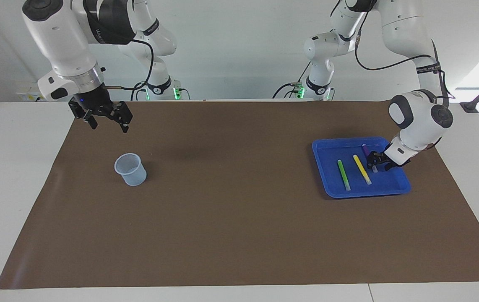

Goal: Transfer and insert pens with both arms
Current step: 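Lower the left gripper and grasp the purple pen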

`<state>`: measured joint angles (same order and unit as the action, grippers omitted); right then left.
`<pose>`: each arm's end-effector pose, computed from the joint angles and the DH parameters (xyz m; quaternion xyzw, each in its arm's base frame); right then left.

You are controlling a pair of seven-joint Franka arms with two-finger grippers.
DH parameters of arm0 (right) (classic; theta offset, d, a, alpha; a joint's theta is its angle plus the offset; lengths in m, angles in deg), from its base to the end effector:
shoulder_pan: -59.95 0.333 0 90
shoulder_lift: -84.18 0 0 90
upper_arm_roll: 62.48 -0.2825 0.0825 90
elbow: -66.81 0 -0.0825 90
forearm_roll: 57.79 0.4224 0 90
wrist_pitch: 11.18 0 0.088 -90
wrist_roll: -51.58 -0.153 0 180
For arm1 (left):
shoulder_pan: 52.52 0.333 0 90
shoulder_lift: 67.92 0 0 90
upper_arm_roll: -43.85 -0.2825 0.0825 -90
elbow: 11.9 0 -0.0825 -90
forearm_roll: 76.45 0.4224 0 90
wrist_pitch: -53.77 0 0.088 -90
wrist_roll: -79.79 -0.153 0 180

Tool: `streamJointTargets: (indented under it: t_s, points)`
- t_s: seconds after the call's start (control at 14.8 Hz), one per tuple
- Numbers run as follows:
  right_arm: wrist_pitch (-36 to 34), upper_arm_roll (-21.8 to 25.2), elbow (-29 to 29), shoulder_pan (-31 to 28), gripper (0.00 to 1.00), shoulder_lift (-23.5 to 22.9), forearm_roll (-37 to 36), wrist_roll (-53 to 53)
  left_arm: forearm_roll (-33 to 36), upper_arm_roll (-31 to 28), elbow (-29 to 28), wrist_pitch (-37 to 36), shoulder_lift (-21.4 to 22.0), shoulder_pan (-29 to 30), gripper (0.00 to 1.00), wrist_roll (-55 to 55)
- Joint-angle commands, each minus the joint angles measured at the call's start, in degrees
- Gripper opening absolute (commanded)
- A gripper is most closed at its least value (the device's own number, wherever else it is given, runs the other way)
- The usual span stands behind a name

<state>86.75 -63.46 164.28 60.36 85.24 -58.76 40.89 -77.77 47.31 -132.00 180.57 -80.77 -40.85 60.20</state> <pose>0.5981 0.0122 0.5012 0.9967 -0.0800 0.0141 0.0071 0.5742 0.0803 0.2014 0.9943 -0.0912 -0.0482 0.0280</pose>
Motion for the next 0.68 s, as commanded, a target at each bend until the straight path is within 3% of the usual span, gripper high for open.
streamJointTargets:
  t_s: [0.0, 0.47, 0.61]
  points:
    - [-0.6, -0.3, 0.4, -0.7, 1.00, 0.5, -0.1, 1.6, 0.7, -0.3, -1.6, 0.4, 1.0, 0.2, 0.69, -0.5]
    - [-0.3, -0.3, 0.4, -0.8, 1.00, 0.5, -0.1, 1.5, 0.7, -0.4, -1.6, -2.7, 1.3, 0.5, 0.64, 0.0]
    - [-0.3, -0.3, 0.4, -0.8, 1.00, 0.5, 0.0, 1.5, 0.7, -0.4, -1.6, -2.6, 1.3, 0.5, 0.48, 0.3]
